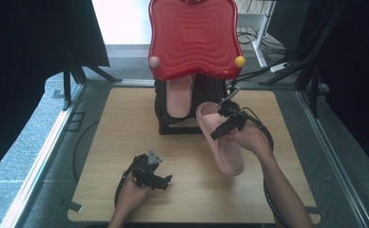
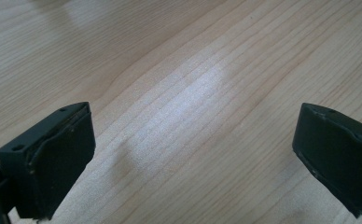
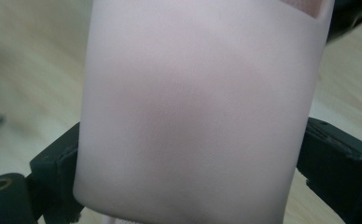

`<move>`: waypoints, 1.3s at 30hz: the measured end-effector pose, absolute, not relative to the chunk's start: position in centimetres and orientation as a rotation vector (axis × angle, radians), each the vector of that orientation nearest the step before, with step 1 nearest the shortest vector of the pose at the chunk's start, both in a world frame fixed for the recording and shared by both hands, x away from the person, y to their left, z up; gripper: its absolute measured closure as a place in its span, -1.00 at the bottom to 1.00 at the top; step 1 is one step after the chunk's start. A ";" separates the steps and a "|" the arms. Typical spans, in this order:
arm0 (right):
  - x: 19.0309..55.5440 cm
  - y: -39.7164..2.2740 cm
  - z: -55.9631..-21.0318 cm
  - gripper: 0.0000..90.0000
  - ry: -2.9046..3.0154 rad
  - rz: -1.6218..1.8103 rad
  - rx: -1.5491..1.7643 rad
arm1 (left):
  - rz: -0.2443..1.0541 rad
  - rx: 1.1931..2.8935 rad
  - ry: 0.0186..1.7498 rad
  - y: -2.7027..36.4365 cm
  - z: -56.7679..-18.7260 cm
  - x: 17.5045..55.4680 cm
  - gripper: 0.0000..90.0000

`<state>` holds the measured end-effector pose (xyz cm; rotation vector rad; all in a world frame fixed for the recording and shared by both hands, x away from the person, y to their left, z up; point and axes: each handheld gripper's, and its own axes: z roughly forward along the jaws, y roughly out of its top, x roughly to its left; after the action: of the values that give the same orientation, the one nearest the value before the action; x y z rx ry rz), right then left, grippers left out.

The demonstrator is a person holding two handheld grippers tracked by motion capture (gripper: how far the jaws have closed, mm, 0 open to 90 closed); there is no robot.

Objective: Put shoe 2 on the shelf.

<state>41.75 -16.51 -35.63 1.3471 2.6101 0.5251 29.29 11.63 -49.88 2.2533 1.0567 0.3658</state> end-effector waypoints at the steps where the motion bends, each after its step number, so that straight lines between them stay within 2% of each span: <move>1: 42.0 -16.3 -35.7 -0.86 2.582 0.541 1.367 | 0.365 2.253 1.056 11.6 -49.9 29.3 -1.00; 12: 43.7 -14.0 -36.4 -0.87 2.333 0.660 1.555 | 0.367 2.251 1.055 11.6 -50.0 29.3 -1.00; 31: 45.3 -11.2 -36.5 -0.89 2.085 0.643 1.620 | 0.357 2.270 1.043 11.4 -50.2 29.3 -1.00; 39: 45.8 -11.0 -36.8 -0.97 2.060 0.664 1.624 | 0.351 2.276 1.039 11.3 -50.3 29.3 -1.00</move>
<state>45.84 -11.03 -36.79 1.6243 2.0600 0.6635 29.29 11.32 -50.31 2.2760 1.0387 0.3514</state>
